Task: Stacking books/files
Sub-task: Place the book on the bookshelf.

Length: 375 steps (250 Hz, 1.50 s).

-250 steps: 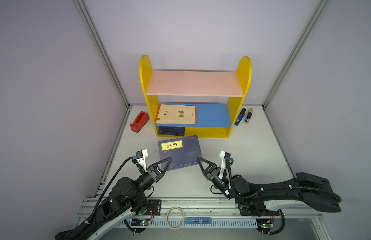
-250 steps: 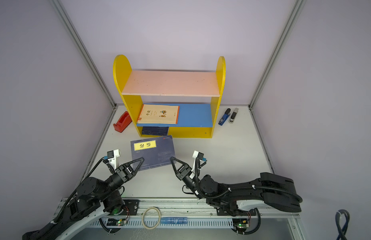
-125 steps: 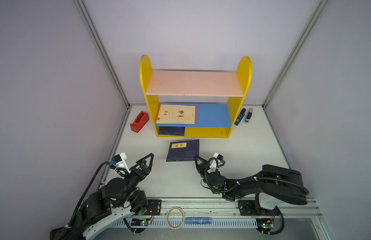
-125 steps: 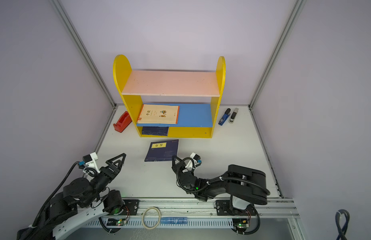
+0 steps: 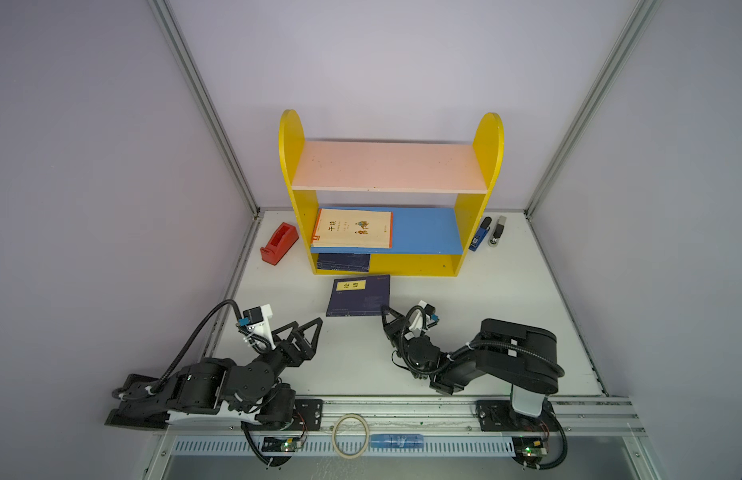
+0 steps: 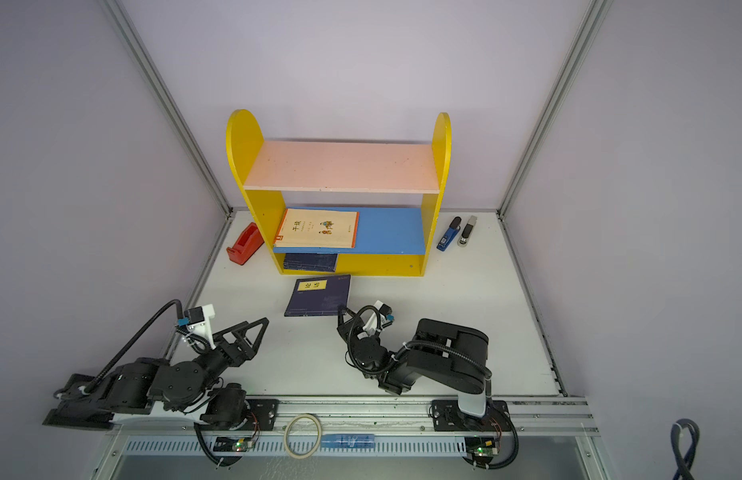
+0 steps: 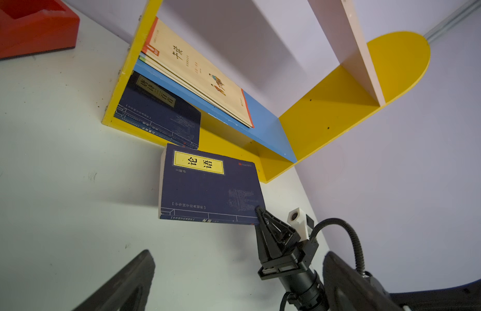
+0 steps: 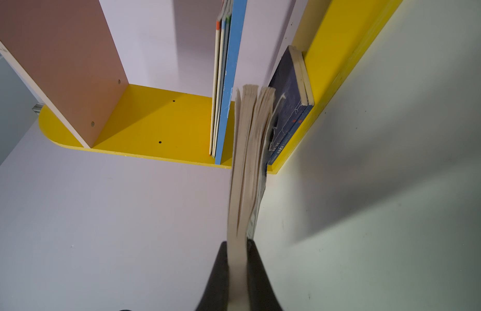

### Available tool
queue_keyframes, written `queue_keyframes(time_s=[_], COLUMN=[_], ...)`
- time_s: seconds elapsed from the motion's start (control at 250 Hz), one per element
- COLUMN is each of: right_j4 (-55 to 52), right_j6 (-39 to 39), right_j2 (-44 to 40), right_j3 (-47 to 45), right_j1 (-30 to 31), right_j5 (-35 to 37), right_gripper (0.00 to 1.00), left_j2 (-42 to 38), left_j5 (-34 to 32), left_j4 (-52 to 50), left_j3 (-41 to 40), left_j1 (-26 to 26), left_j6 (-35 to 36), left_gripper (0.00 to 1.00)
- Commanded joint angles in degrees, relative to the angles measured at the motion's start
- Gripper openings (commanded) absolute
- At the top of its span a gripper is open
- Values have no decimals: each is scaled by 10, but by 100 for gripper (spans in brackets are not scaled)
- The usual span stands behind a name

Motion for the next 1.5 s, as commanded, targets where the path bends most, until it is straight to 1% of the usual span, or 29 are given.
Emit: queue_keyframes(time_s=[0.0,0.068,0.096,0.124,0.156,0.228,0.256,0.292,0.352,0.396,0.456,0.508,0.588,0.66,0.684,0.752,0.796,0.844,0.9,0.988,1.032,1.192,1.376,1.496], right_j4=[7,20,23,22,19,-4,-20,-42,-69,-66,-22,25,32,41,57,58,56,51,42,37,57,58,54,44], right_j6=[6,4,6,7,7,11,14,17,19,20,3,-18,-16,-5,-12,-39,-58,-65,-60,-35,-34,-18,12,24], right_j2=[-14,-22,-28,-35,-45,-70,-80,-91,-96,-89,-67,-43,-15,20,34,47,48,47,49,71,91,145,183,206], right_j3=[-9,-30,-41,-51,-62,-80,-82,-80,-70,-62,-55,-48,-24,6,15,43,56,66,75,96,108,165,207,237], right_j1=[1,2,2,2,2,1,1,-1,-13,-25,-36,-44,-69,-95,-98,-103,-103,-104,-109,-126,-132,-138,-150,-159], right_j5=[-6,2,8,14,21,34,37,35,14,-2,-13,-16,-39,-72,-75,-77,-74,-73,-77,-100,-108,-123,-127,-130], right_gripper=[0,0,0,0,0,0,0,0,0,0,0,0,0,0,0,0,0,0,0,0,0,0,0,0], left_j2=[129,219,246,269,288,304,305,303,299,296,285,275,260,254,255,266,278,291,302,314,314,292,253,245], left_j5=[-13,20,48,90,155,306,348,386,417,438,481,505,547,618,644,709,735,749,755,774,774,746,730,729], left_j4=[45,64,78,110,154,243,267,283,289,277,273,251,219,216,217,228,237,255,287,329,346,356,361,362], left_j3=[21,51,61,63,55,19,5,-10,-18,-16,-11,1,19,24,24,22,14,-2,-32,-63,-70,-81,-90,-90], left_j1=[1,27,47,74,115,225,264,307,359,395,452,503,596,689,720,801,843,879,905,925,924,920,919,919], left_j6=[-11,-16,-10,11,38,61,63,65,75,82,105,118,137,144,145,144,142,141,138,136,141,150,159,160], left_gripper=[100,100,100,100,100,100,100,100,100,100,100,100,100,100,100,100,100,100,100,100,99,99,99,99])
